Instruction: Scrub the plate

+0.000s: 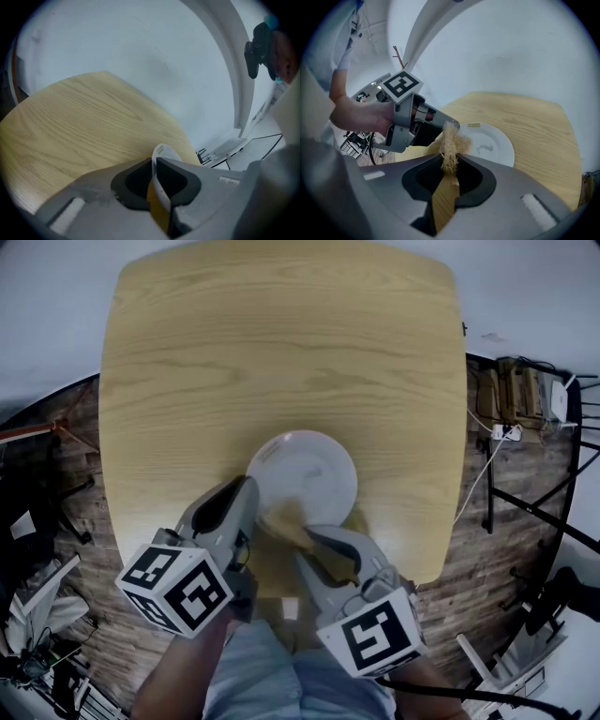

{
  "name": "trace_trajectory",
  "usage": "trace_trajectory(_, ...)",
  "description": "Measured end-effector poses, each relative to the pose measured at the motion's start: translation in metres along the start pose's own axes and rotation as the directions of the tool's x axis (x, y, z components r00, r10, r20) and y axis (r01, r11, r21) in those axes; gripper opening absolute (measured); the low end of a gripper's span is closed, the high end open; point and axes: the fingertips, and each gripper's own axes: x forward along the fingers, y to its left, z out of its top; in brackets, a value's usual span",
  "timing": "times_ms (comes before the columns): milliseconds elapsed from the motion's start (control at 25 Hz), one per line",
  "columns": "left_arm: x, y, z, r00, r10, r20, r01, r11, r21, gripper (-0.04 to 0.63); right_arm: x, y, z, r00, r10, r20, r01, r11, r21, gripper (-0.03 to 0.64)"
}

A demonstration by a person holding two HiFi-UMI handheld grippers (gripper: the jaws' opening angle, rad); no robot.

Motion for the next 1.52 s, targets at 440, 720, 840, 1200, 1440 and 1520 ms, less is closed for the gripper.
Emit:
trace_trajectory(440, -0.013, 0.020, 0.027, 0.997, 0.048, 0.055, -0.050, 0.998, 0.042, 0.052, -0.006, -0.012, -0.028, 0.996, -0.051, -0.070, 0.053, 0.998, 0.030, 0.071)
trace_trajectory(720, -0.011, 0.020, 0.023, 0.998, 0.044, 0.041, -0.046, 0.997, 0.059, 0.052, -0.008, -0.035, -0.030, 0.992, -0.104, -0.074, 0.108, 0.993, 0.050, 0.071)
trace_trajectory(840, -0.012, 0.018, 0.019, 0.999, 0.039, 0.035, -0.042, 0.997, 0.068, 0.052, -0.011, -0.043, -0.030, 0.989, -0.129, -0.076, 0.133, 0.989, 0.060, 0.071)
trace_trajectory(1200, -0.012, 0.009, 0.020, 0.999, 0.025, 0.028, -0.028, 0.991, 0.130, 0.052, -0.010, -0.067, -0.017, 0.980, -0.169, -0.103, 0.175, 0.983, 0.057, 0.071)
trace_trajectory(1440, -0.006, -0.004, 0.016, 1.000, 0.008, 0.005, -0.008, 0.987, 0.163, 0.052, -0.008, -0.083, -0.001, 0.976, -0.183, -0.118, 0.189, 0.981, 0.043, 0.071)
trace_trajectory(1520, -0.007, -0.004, 0.015, 1.000, 0.006, 0.004, -0.007, 0.986, 0.164, 0.052, -0.004, -0.086, 0.003, 0.975, -0.185, -0.123, 0.191, 0.981, 0.034, 0.071)
